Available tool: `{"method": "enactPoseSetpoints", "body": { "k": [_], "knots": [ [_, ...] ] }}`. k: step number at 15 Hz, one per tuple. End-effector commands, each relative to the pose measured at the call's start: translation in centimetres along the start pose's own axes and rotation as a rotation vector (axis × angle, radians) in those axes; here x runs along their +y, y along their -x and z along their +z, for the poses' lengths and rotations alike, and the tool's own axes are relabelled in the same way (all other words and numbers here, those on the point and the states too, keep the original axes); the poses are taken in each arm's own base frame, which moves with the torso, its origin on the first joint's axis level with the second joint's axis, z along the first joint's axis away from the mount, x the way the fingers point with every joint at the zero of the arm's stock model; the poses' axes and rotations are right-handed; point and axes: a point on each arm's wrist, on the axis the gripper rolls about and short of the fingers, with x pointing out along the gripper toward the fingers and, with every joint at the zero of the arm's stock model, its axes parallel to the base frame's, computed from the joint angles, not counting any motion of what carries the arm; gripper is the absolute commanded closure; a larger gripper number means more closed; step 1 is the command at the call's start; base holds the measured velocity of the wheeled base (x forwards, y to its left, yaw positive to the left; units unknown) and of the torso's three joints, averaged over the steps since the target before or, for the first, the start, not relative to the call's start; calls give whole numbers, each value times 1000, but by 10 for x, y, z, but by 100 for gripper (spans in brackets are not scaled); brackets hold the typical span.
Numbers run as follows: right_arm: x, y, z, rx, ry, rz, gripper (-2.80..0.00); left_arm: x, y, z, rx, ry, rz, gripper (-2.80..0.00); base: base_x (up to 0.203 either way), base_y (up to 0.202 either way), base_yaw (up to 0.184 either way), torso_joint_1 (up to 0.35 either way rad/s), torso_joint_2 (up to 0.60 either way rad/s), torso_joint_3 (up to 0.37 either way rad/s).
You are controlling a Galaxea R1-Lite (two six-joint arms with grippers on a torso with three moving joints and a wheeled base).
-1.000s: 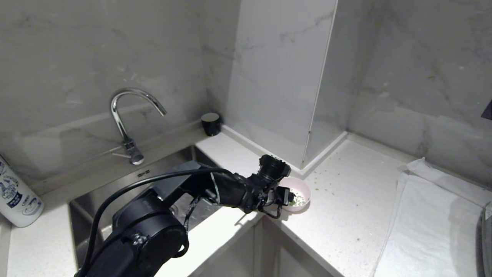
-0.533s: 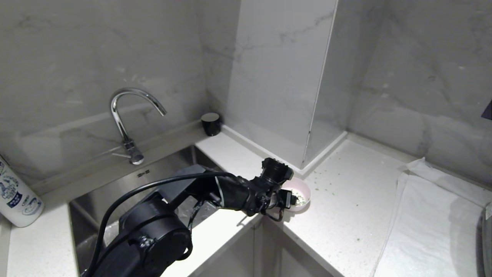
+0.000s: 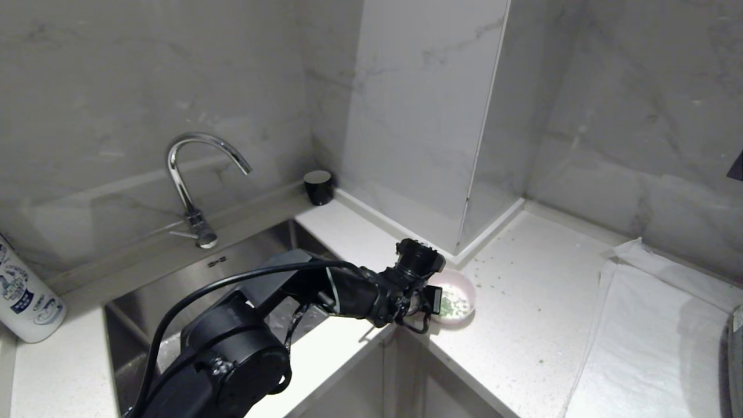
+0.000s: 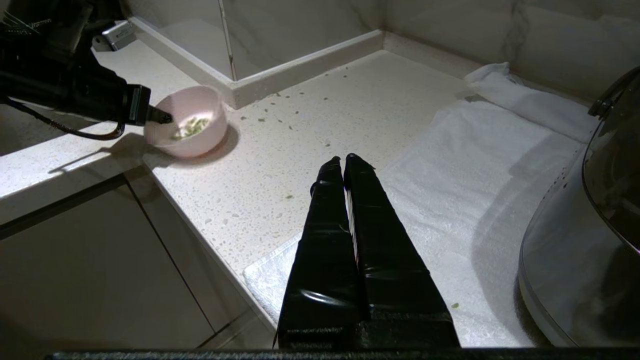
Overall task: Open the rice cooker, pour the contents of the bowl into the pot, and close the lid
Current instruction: Turn on the tap
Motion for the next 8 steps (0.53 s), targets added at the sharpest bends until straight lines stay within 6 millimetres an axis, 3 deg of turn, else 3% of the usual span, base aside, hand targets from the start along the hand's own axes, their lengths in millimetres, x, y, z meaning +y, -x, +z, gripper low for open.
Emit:
{"method": "enactPoseSetpoints", "body": {
  "k": [1, 8],
  "knots": [
    [0, 0, 0, 2, 0, 1, 0, -5, 2, -1, 1, -3, -7, 0, 0, 0, 0, 0, 0, 0],
    [0, 0, 0, 2, 0, 1, 0, -5, 10, 2, 32, -8, 5, 0, 0, 0, 0, 0, 0, 0]
  ]
}}
